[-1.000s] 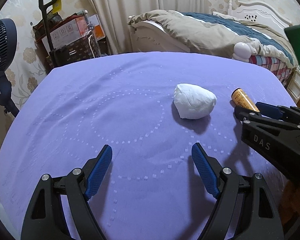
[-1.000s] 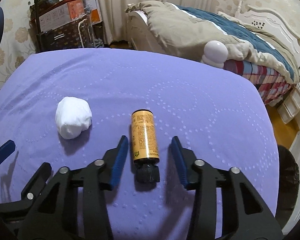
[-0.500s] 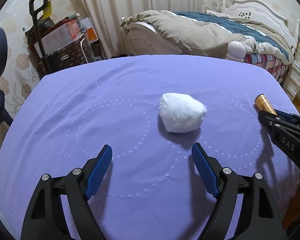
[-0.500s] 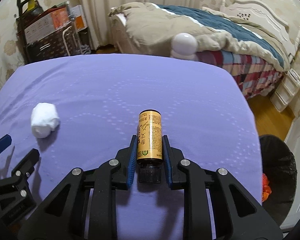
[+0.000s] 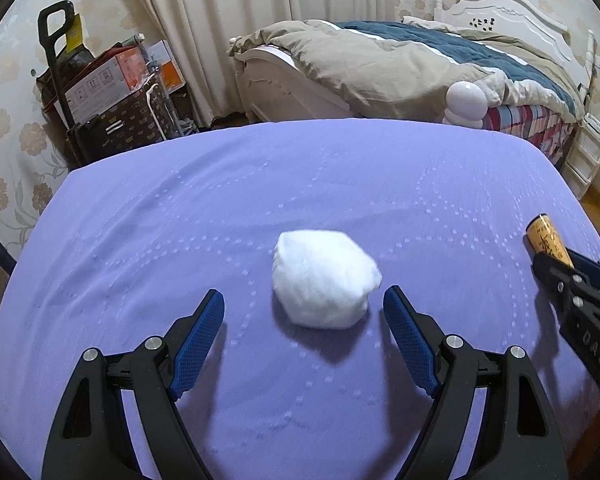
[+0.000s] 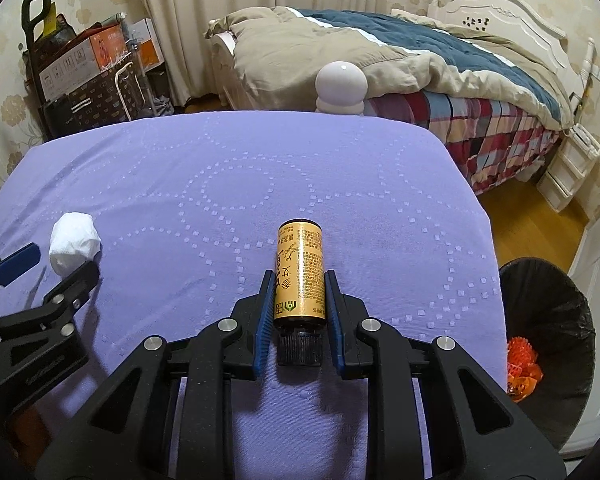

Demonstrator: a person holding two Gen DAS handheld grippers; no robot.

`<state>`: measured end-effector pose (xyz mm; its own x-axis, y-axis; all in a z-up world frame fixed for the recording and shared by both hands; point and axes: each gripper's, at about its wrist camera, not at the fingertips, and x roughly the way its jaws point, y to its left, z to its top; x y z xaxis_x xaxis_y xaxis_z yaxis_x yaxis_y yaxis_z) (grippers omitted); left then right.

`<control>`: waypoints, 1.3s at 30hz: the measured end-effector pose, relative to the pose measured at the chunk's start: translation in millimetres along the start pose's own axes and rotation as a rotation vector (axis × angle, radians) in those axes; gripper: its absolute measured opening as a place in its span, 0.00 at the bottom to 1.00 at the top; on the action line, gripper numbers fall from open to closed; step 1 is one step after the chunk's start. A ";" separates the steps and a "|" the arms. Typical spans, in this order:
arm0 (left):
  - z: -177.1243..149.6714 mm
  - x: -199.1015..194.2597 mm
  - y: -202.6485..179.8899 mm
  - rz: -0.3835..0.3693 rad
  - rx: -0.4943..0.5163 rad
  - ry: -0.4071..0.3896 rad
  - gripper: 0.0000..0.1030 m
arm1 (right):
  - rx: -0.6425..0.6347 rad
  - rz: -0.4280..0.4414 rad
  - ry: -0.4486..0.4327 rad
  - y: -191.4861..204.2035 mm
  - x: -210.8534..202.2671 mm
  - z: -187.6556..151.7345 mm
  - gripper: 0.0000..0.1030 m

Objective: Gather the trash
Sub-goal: 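Grasp the white crumpled ball with the left tool while the right tool holds the bottle, then carry the ball and amber bottle over the bin and open both tools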

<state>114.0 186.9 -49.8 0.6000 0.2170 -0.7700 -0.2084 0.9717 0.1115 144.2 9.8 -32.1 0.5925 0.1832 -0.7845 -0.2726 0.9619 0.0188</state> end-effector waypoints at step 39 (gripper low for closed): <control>-21.7 -73.0 -106.8 -0.237 0.128 -0.122 0.35 | 0.140 -0.111 -0.107 -84.9 -86.0 -55.7 0.22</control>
<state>75.7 65.3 -19.0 0.7104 -0.0156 -0.7036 0.0435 0.9988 0.0218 74.1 -98.9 -0.8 0.6926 0.0877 -0.7160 -0.0974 0.9949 0.0276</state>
